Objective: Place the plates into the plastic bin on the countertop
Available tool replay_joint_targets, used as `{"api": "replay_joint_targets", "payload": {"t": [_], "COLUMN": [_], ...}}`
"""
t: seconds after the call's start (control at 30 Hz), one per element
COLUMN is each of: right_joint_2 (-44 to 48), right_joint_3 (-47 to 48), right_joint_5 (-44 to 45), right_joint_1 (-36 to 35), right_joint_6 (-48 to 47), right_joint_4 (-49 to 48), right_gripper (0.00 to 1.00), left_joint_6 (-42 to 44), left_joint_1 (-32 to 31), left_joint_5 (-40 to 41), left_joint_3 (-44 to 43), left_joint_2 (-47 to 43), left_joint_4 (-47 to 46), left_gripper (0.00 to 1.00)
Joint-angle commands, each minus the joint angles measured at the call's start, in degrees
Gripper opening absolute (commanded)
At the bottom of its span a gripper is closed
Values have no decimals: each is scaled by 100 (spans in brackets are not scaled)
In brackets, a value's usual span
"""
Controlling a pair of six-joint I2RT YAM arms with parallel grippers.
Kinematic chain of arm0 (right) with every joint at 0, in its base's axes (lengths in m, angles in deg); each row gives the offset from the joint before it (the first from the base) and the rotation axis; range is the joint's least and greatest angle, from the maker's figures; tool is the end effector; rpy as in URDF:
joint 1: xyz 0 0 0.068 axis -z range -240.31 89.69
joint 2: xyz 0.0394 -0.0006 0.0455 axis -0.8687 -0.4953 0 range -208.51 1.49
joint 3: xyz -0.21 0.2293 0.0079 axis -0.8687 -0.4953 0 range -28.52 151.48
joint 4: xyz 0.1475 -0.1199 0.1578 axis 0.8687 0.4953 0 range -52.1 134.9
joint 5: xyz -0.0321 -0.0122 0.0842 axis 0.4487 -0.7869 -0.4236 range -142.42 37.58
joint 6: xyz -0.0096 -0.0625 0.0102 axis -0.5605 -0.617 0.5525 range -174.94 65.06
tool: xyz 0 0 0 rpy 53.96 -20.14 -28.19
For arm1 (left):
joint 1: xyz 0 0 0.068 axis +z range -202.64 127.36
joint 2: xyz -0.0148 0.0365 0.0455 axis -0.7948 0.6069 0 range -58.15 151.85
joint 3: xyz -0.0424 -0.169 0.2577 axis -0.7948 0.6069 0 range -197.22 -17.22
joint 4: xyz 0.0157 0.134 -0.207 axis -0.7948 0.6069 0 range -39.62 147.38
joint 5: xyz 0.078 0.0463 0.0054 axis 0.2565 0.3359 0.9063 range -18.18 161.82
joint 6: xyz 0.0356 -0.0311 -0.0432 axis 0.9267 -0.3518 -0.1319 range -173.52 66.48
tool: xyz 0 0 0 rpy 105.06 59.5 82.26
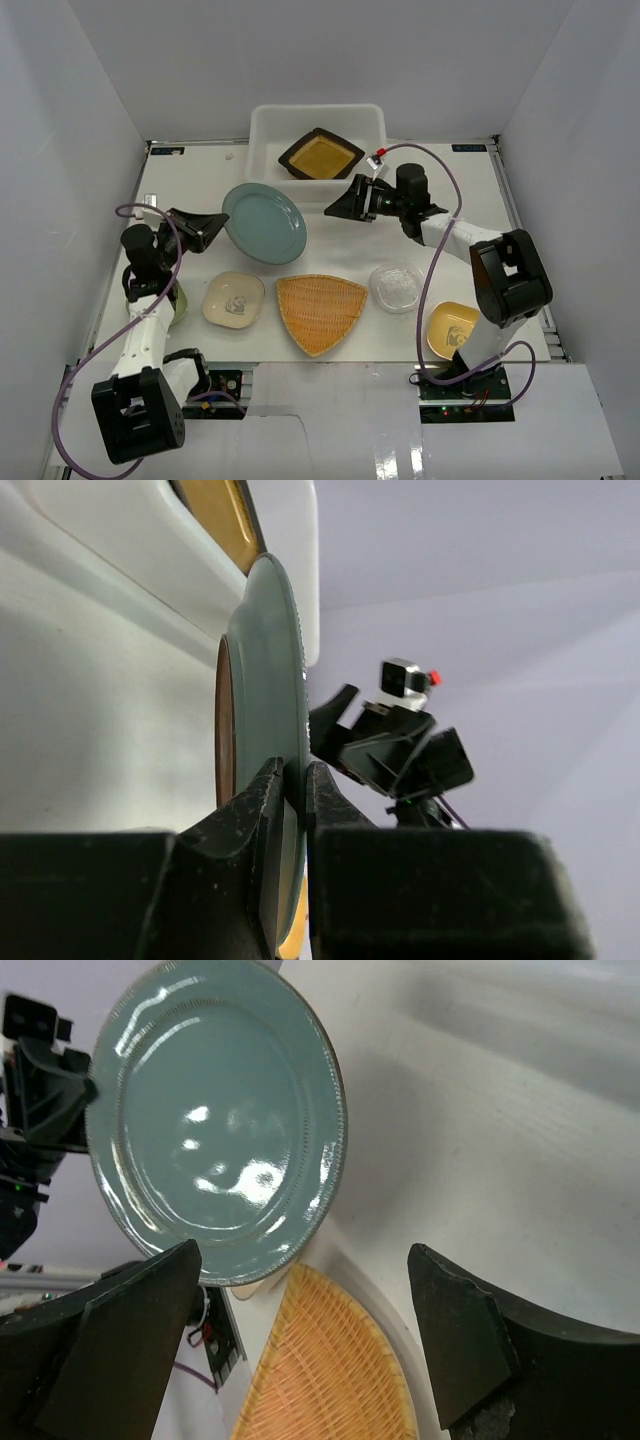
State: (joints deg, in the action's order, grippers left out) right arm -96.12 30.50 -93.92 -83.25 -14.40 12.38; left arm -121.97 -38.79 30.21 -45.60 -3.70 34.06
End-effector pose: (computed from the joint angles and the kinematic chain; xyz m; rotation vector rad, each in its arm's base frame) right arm 0.3421 0.1804 0.2927 -0.2741 1.9626 1.4045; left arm 0.1882 0.0124 0.2945 -0.7501 1.7340 -1.3029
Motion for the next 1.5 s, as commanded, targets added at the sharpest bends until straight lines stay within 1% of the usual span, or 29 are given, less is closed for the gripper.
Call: {"api": "replay_joint_targets", "payload": {"t": [0.0, 0.1, 0.27, 0.33, 0.37, 0.4, 0.43, 0.47, 0.53, 0.57, 0.63, 0.67, 0.7, 0.73, 0.8, 0.87, 0.9, 0.93, 0.97, 1.0, 1.03, 1.13, 1.2, 1.23, 1.3, 1.37, 1.4, 1.43, 1.47], "right_joint_2": [-276, -417, -646, -707, -742, -795, -822, -848, -945, -962, -954, -919, -823, -770, -621, -524, -514, -505, -566, -602, -654, -935, -1216, -1313, -1682, -2093, -2235, -2367, -2630], "right_joint_3": [108, 171, 74, -57, -101, -145, -215, -216, -225, -216, -198, -181, -155, -120, 47, 205, 397, 512, 644, 924, 1066, 1637, 1927, 2251, 2621, 3280, 3517, 3772, 4270], "right_joint_5": [-472, -500, -675, -754, -824, -929, -948, -974, -1001, -992, -931, -887, -817, -799, -694, -615, -510, -465, -378, -325, -281, -131, -52, -17, 89, 298, 378, 457, 641], "right_joint_1": [-272, -422, -510, -519, -519, -519, -519, -519, -519, -519, -492, -475, -466, -414, -334, -159, -106, 51, 131, 219, 402, 738, 887, 922, 1010, 1046, 1063, 1072, 1072], "right_joint_6": [-37, -2, 541, 832, 1216, 1429, 1622, 1964, 2238, 2335, 2520, 2547, 2547, 2556, 2608, 2688, 2723, 2793, 2828, 2872, 2942, 3022, 3057, 3048, 2969, 2690, 2557, 2391, 2224], "right_joint_4": [-234, -269, -866, -1480, -1735, -2338, -2605, -2816, -3273, -3362, -3459, -3469, -3460, -3425, -3381, -3293, -3258, -3171, -3100, -3047, -3003, -2757, -2582, -2485, -2108, -1687, -1458, -951, -668], "right_gripper": [90, 90, 90, 93, 95, 96, 90, 68, 44, 24, 10, 8, 8, 8, 8, 8, 8, 8, 8, 8, 8, 8, 8, 8, 8, 8, 8, 8, 8], "left_joint_6": [-713, -1186, -1145, -1188, -1180, -1145, -1049, -987, -855, -846, -802, -706, -644, -583, -232, 154, 287, 444, 803, 989, 1165, 1667, 1816, 1861, 1983, 2220, 2343, 2640, 2774], "left_joint_1": [-154, -215, -330, -365, -391, -400, -400, -400, -409, -418, -427, -444, -453, -453, -471, -479, -479, -479, -479, -488, -479, -488, -488, -488, -488, -584, -663, -899, -1040], "left_joint_5": [-568, -735, -892, -955, -972, -990, -999, -1034, -1121, -1174, -1358, -1455, -1612, -1649, -1649, -1605, -1605, -1596, -1562, -1526, -1404, -1280, -1184, -1140, -990, -850, -771, -648, -543], "left_joint_3": [-423, -291, -431, -466, -475, -484, -519, -537, -581, -581, -607, -633, -668, -686, -730, -852, -897, -967, -1124, -1204, -1274, -1433, -1442, -1451, -1451, -1486, -1547, -1678, -1749], "left_joint_2": [-269, -225, -146, -120, -102, -102, -85, -50, 38, 91, 293, 381, 556, 618, 706, 786, 829, 899, 926, 953, 970, 962, 979, 988, 1075, 1172, 1277, 1339, 1427], "left_joint_4": [-925, -1443, -1470, -1523, -1524, -1489, -1358, -1313, -1243, -1251, -1295, -1252, -1190, -1077, -874, -496, -417, -138, 48, 432, 593, 998, 1095, 1130, 1270, 1437, 1708, 1928, 2087], "left_gripper": [0, 0, 0, 0, 0, 0, 0, 0, 0, 0, 0, 1, 12, 19, 30, 38, 49, 54, 58, 62, 69, 77, 79, 79, 79, 79, 79, 79, 80]}}
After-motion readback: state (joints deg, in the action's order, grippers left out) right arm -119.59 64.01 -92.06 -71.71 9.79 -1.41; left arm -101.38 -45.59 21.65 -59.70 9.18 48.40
